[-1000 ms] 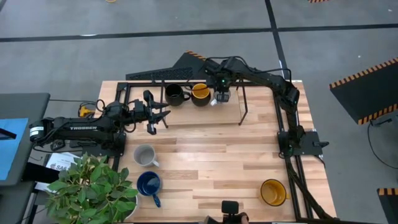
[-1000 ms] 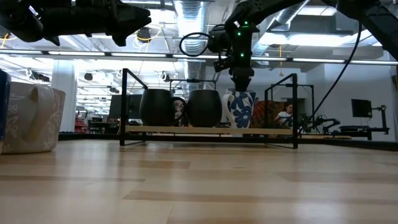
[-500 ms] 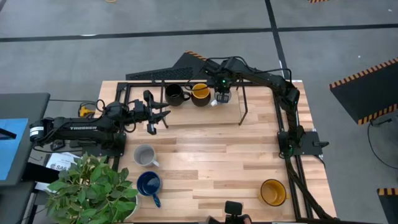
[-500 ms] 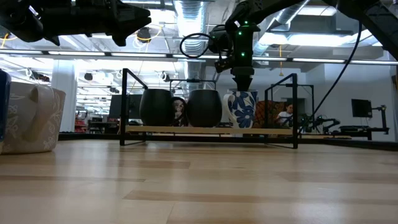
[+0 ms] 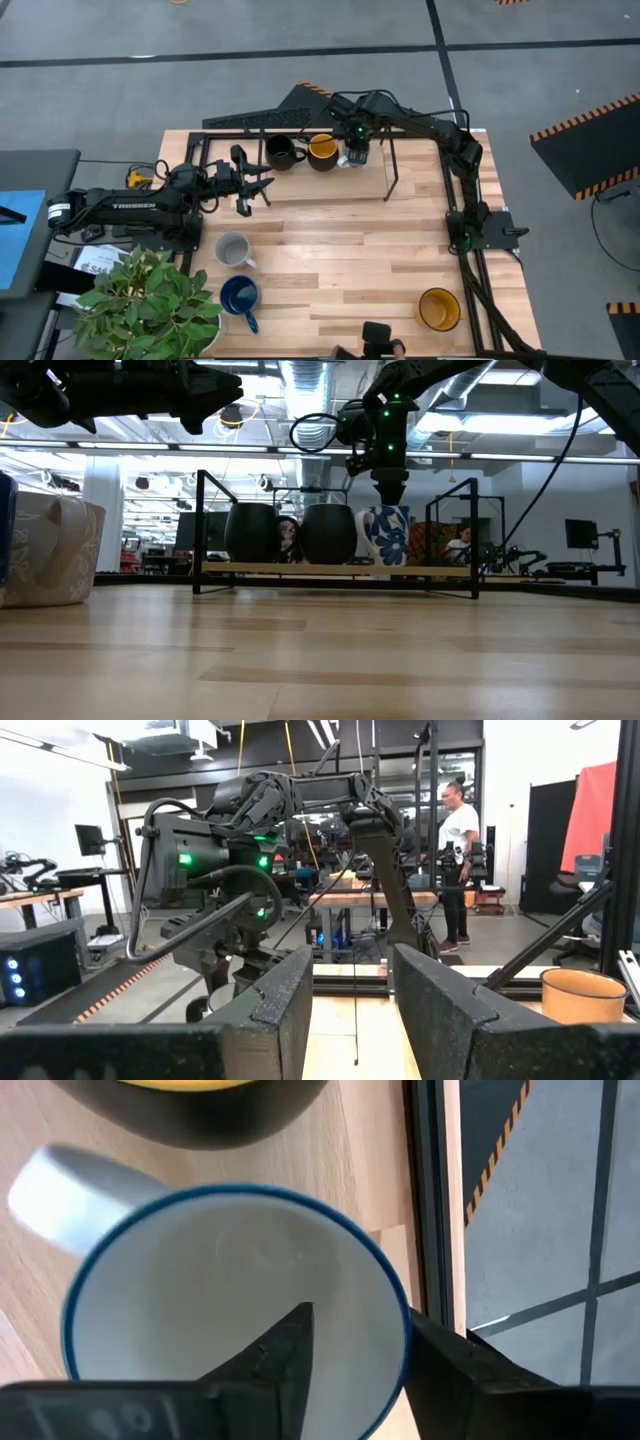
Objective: Place coffee mugs
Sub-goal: Put the patterned blue mug on the shelf, then put the gray mug on the shelf
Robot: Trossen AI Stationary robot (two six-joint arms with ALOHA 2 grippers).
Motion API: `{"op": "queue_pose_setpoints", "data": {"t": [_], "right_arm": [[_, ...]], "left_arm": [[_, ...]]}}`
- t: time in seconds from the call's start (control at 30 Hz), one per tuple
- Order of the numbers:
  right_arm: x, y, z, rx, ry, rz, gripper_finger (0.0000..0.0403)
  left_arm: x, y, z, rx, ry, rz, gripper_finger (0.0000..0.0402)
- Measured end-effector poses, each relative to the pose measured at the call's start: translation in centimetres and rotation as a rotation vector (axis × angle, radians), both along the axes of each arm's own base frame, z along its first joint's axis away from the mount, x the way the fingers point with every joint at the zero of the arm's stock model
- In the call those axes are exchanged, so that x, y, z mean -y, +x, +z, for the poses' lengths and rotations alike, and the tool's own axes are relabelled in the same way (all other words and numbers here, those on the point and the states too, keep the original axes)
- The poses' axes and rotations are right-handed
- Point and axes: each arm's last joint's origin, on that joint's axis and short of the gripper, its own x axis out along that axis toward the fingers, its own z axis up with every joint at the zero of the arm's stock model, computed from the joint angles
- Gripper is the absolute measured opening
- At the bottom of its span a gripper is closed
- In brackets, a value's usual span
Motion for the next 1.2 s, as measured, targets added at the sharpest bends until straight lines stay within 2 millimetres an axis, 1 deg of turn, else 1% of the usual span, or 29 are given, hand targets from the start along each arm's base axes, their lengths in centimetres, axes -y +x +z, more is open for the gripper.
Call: {"op": "queue_pose_setpoints", "data": {"t": [0.3,0.6,0.8,0.87,1.0,1.13,1.2], "right_arm": [[0.0,-0.1,0.0,-0.011,0.006,-0.003,0.0193],[0.2,-0.5,0.0,-0.047,-0.012,-0.016,0.0194],[0.1,-1.0,0.6,-0.054,-0.009,-0.019,0.0194],[0.0,-1.3,1.0,-0.049,-0.017,-0.02,0.0194],[-0.2,-2.0,2.6,-0.013,-0.049,-0.029,0.0194],[-0.8,-3.1,4.8,0.048,-0.077,-0.04,0.0194],[-1.4,-3.8,6.3,0.124,-0.045,-0.054,0.0194]], "left_arm": [[0.0,0.0,0.0,-0.001,0.0,0.0,0.0128],[0.0,0.0,0.0,-0.001,0.0,0.0,0.0128],[0.0,0.0,0.0,-0.003,0.007,0.002,0.0128],[0.0,0.0,0.0,-0.007,0.016,0.006,0.0128],[0.0,0.0,-0.1,-0.011,0.02,0.007,0.0128],[0.0,0.1,-0.2,-0.023,0.017,0.007,0.0128],[0.0,0.1,-0.3,-0.035,0.017,0.008,0.0128]]}}
